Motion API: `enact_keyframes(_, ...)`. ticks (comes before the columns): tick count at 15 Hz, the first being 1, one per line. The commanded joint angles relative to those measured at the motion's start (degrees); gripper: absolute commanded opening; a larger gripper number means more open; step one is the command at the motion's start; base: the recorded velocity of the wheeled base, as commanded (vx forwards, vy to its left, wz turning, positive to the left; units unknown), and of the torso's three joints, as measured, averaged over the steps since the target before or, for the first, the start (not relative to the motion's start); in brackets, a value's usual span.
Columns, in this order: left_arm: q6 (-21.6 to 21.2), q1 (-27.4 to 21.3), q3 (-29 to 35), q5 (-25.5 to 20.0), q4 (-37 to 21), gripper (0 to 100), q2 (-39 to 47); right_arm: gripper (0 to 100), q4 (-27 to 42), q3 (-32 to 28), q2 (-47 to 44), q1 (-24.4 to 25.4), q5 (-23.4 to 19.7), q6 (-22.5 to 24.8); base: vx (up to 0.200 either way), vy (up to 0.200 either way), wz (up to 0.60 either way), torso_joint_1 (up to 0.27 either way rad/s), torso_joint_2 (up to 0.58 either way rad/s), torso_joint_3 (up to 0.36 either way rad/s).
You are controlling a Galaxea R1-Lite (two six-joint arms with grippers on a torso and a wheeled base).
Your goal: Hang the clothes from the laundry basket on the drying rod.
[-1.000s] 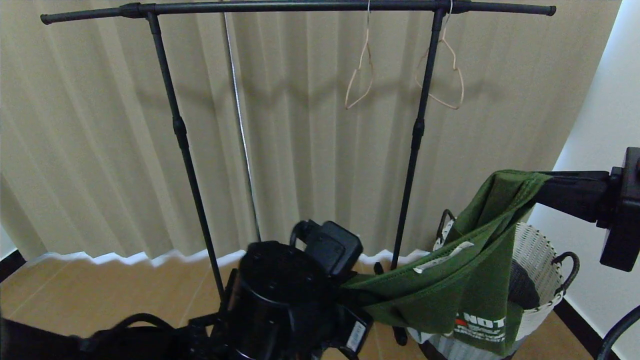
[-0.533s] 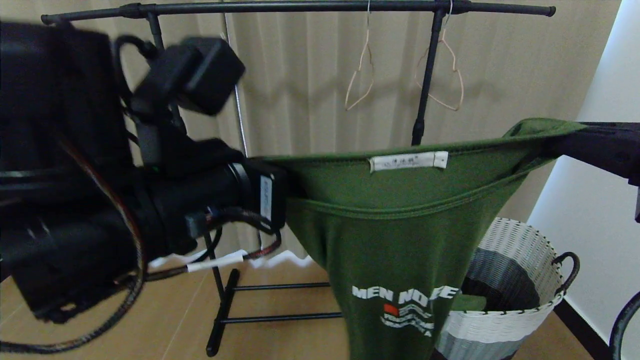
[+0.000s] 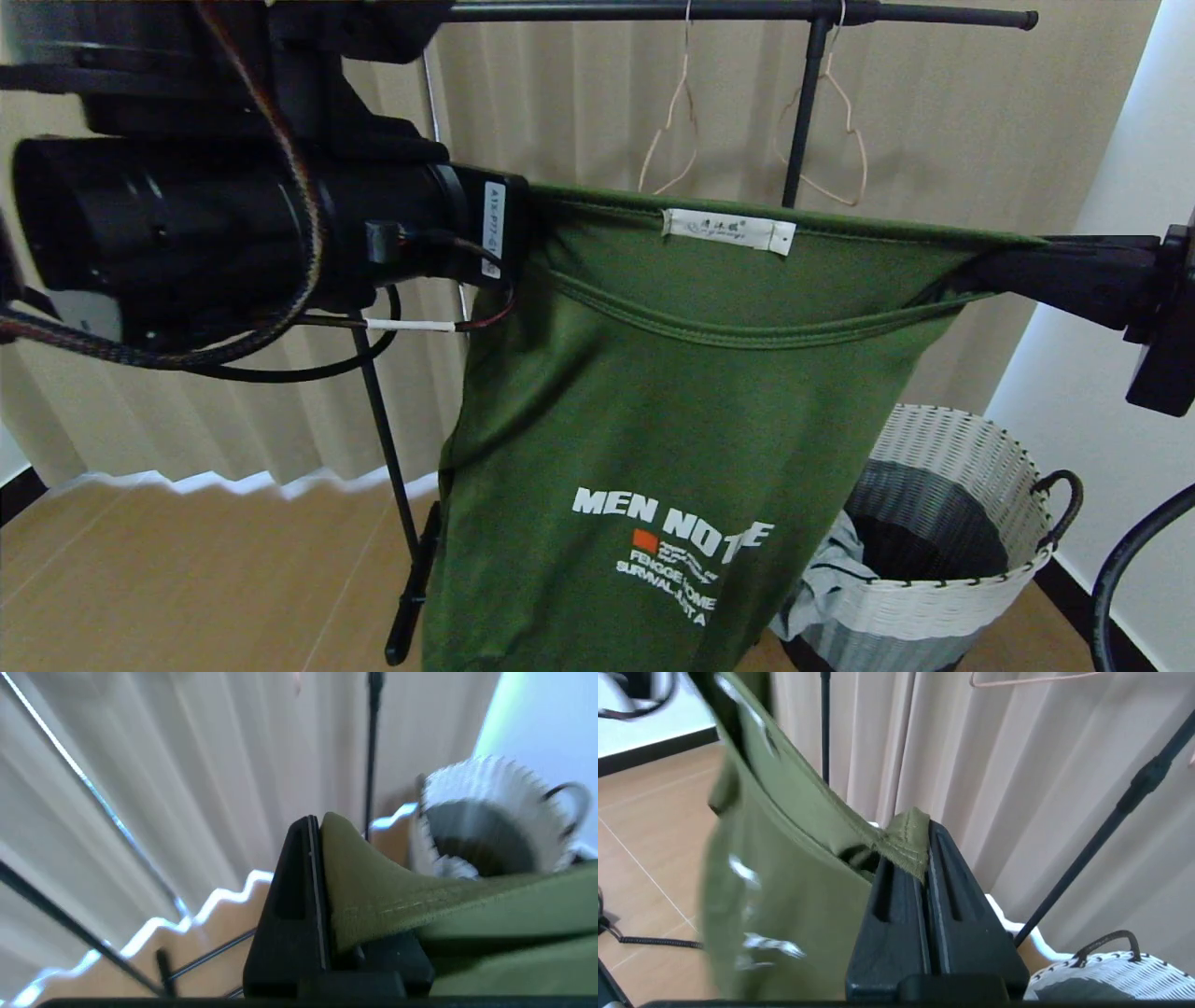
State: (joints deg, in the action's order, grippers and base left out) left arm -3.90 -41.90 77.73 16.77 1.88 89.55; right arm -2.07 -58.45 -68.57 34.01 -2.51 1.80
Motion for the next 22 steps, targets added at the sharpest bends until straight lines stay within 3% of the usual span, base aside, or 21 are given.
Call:
enact_keyframes(1,-0.7,0.5,0.4,0.0,0.0,0,3.2,0,0.1,0.0,-0.3,0.0,0.0,0.0,0.0,0.0,0.0,0.0,0.0,0.0)
enact_keyframes(5,-1.0,0.4,2.9,0.0,-1.4,0,4.4,0,0.1,0.0,-1.6,0.0,0.1,0.3,0.0,0.0,0.0,0.0,0.0,0.0)
enact_keyframes(10,-2.2,0.5,7.6,0.2,-9.3,0,0.9,0,0.0,-1.8,-2.7,-1.8,0.1,0.3,0.0,0.0,0.0,0.0,0.0,0.0)
enact_keyframes(14,-1.8,4.1,6.6,-0.3,-9.9,0,-2.3,0,0.0,-1.6,-2.2,-6.9,0.1,0.3,0.0,0.0,0.0,0.0,0.0,0.0)
enact_keyframes(22,2.1,4.1,13.2,-0.4,-8.6,0,3.5,0,1.0,-1.4,1.3,-5.4,-1.1,0.3,0.0,0.0,0.0,0.0,0.0,0.0)
